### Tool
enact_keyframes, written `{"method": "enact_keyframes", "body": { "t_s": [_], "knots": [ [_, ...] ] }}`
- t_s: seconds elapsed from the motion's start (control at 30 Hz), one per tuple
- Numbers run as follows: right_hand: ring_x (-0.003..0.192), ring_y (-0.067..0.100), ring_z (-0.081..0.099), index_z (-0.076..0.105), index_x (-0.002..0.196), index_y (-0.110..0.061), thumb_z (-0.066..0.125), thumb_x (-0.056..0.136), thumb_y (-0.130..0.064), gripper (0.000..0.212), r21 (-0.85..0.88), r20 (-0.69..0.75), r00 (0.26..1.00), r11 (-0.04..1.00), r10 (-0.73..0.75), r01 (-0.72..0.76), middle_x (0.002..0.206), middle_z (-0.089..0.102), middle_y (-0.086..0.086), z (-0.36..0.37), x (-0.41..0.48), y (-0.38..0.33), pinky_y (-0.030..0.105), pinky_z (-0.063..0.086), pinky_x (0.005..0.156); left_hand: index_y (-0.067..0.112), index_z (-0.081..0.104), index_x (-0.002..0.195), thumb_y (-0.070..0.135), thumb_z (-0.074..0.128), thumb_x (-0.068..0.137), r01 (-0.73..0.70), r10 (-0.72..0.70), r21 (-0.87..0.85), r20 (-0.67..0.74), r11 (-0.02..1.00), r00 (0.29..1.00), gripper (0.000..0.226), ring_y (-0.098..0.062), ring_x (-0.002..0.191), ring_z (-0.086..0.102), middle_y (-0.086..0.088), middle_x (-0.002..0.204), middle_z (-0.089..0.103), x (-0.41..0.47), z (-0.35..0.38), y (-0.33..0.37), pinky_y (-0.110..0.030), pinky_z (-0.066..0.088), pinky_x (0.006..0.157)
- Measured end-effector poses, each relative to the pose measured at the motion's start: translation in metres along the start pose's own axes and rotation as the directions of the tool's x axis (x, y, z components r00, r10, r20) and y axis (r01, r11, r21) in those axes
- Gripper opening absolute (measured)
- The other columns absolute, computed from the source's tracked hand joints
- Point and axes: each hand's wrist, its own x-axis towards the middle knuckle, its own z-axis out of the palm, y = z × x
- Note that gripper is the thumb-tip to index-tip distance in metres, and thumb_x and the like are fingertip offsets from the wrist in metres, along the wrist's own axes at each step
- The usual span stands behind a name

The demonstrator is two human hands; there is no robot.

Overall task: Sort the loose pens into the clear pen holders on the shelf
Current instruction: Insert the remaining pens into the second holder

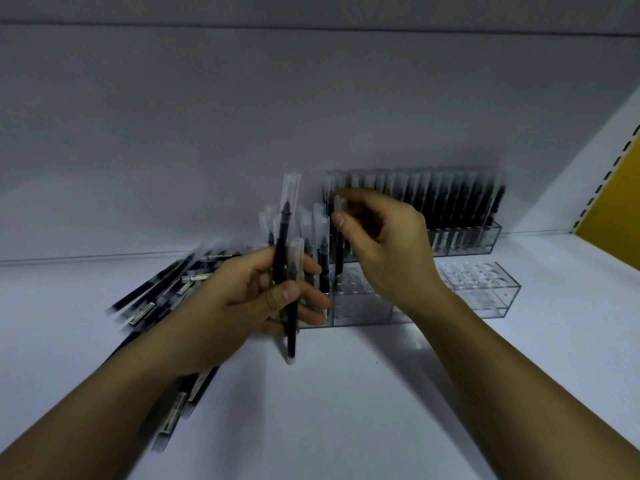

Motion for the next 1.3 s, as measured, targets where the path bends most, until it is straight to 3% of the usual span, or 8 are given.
{"method": "enact_keyframes", "body": {
  "t_s": [0.17,0.4,0.6,0.73,0.83,1.07,1.2,1.3],
  "knots": [
    [0.085,0.008,0.064,0.071,0.121,-0.016,0.069,0.096,-0.017,0.025,-0.053,0.046,0.999,0.998,-0.013,0.016,0.092,0.07,-0.01,0.004,-0.004,-0.001,0.017,0.053,0.076,0.009,0.064,0.11,0.021,0.054,0.085,0.002,-0.001,0.065,-0.015,0.998,1.0,0.03,-0.027,0.095,0.074,-0.007,0.104,0.076,0.0,0.001,0.0,-0.05,0.059,0.085],
    [0.083,0.018,0.063,0.072,0.112,-0.014,0.07,0.092,-0.022,0.021,0.099,-0.175,0.977,0.985,-0.121,0.139,0.092,0.065,0.002,0.003,-0.006,-0.016,0.034,0.054,0.073,0.006,0.063,0.11,0.022,0.052,0.087,-0.087,0.09,0.054,-0.062,0.995,0.994,0.03,-0.031,0.085,0.074,-0.013,0.095,0.075,0.0,0.002,0.0,-0.047,0.06,0.081],
    [0.074,0.017,0.06,0.077,0.107,-0.012,0.074,0.09,-0.028,0.024,0.197,0.068,0.974,0.96,-0.215,0.198,0.085,0.06,-0.003,0.004,-0.009,-0.023,0.028,0.049,0.064,0.009,0.065,0.11,0.021,0.051,0.096,-0.194,0.198,0.087,-0.043,0.977,0.979,0.023,-0.032,0.083,0.073,-0.013,0.095,0.075,0.001,0.001,0.001,-0.043,0.06,0.077],
    [0.069,0.019,0.061,0.077,0.096,-0.014,0.076,0.086,-0.033,0.021,0.189,0.054,0.969,0.956,-0.24,0.226,0.085,0.061,-0.001,0.007,-0.011,-0.024,0.042,0.052,0.061,0.01,0.065,0.111,0.016,0.055,0.095,-0.219,0.221,0.05,-0.039,0.974,0.974,0.02,-0.032,0.08,0.074,-0.014,0.095,0.075,0.002,0.002,0.001,-0.033,0.06,0.074],
    [0.066,0.019,0.06,0.076,0.092,-0.015,0.08,0.082,-0.035,0.022,0.225,0.079,0.971,0.953,-0.226,0.204,0.084,0.061,-0.002,0.007,-0.012,-0.024,0.037,0.051,0.056,0.01,0.065,0.113,0.014,0.057,0.088,-0.227,0.23,0.057,-0.045,0.972,0.972,0.027,-0.03,0.08,0.075,-0.012,0.096,0.076,0.002,0.002,0.001,-0.032,0.061,0.073],
    [0.057,0.025,0.053,0.074,0.093,-0.01,0.068,0.091,-0.017,0.009,0.469,-0.02,1.0,0.883,0.003,0.007,0.072,0.066,0.001,0.001,-0.011,-0.032,0.038,0.044,0.049,0.013,0.065,0.108,0.03,0.053,0.092,-0.225,0.229,0.05,-0.117,0.973,0.966,0.026,-0.031,0.081,0.075,-0.011,0.096,0.076,0.003,-0.003,-0.004,-0.043,0.062,0.071],
    [0.054,0.018,0.053,0.071,0.085,-0.012,0.059,0.091,-0.015,0.014,0.616,-0.19,0.956,0.785,0.222,-0.059,0.068,0.064,0.0,-0.012,0.002,-0.028,0.028,0.042,0.047,0.01,0.065,0.106,0.03,0.049,0.095,-0.228,0.237,0.082,-0.126,0.97,0.963,0.028,-0.029,0.064,0.07,-0.013,0.079,0.07,0.005,-0.006,-0.008,-0.035,0.057,0.058],
    [0.054,0.018,0.054,0.072,0.089,-0.011,0.06,0.095,-0.017,0.014,0.537,-0.311,0.915,0.842,0.256,-0.054,0.067,0.063,-0.003,-0.017,0.007,-0.02,0.034,0.046,0.05,0.01,0.067,0.103,0.027,0.048,0.097,-0.232,0.258,0.171,-0.151,0.958,0.954,0.026,-0.016,0.047,0.052,-0.002,0.06,0.056,0.007,-0.007,-0.011,-0.026,0.044,0.048]
  ]
}}
